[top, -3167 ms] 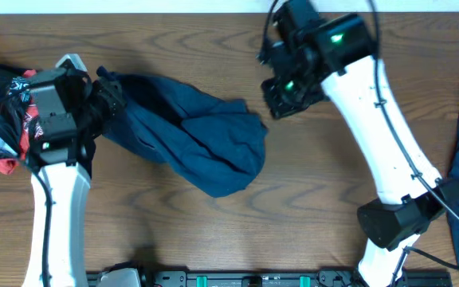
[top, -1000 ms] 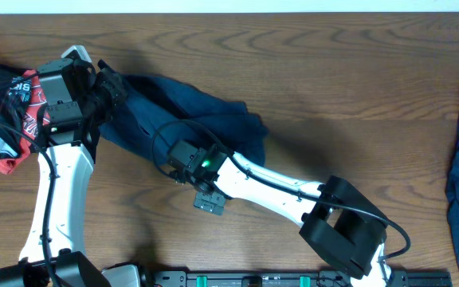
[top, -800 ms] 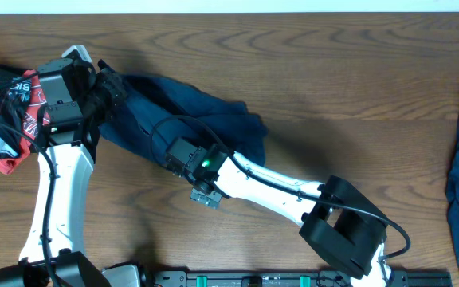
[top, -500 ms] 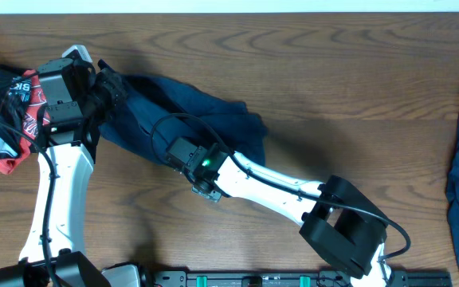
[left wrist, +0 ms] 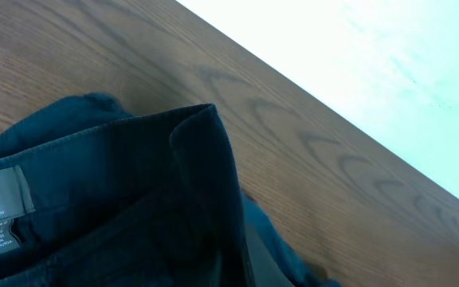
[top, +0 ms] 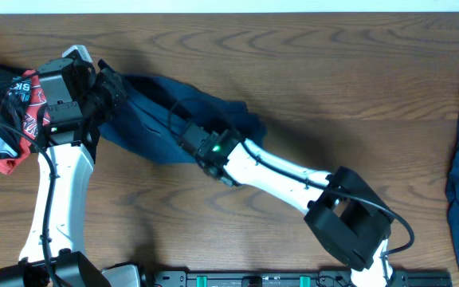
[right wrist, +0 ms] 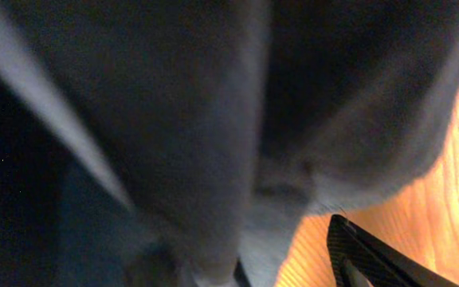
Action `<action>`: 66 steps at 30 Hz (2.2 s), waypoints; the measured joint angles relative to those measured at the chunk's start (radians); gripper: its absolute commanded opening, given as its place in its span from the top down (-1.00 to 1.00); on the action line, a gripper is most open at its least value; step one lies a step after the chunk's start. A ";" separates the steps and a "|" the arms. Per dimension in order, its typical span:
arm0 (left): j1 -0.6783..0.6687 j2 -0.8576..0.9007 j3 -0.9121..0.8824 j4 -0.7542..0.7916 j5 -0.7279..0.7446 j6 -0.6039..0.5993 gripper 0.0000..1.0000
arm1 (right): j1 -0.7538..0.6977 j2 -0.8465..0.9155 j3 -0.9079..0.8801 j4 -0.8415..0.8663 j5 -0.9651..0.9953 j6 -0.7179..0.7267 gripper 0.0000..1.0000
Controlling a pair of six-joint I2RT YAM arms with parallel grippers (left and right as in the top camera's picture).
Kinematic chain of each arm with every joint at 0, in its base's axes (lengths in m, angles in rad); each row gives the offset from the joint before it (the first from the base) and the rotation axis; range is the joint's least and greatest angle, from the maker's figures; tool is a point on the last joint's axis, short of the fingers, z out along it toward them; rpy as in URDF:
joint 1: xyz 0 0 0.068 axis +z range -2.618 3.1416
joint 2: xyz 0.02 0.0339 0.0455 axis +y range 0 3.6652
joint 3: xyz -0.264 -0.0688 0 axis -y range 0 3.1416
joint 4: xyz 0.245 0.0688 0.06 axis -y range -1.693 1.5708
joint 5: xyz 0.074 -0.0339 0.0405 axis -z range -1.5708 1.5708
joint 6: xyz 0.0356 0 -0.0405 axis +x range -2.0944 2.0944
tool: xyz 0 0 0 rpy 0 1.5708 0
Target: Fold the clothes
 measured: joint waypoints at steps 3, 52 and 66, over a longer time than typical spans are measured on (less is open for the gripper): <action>0.000 0.000 0.000 0.000 0.000 0.000 0.88 | -0.032 0.000 0.000 -0.023 0.012 0.032 -0.53; 0.000 0.000 0.000 0.003 0.000 0.000 0.88 | -0.295 0.000 0.000 0.024 -0.053 0.268 -0.02; 0.000 0.000 0.000 0.002 0.000 0.000 0.88 | -0.295 0.000 0.000 0.053 -0.104 0.253 0.97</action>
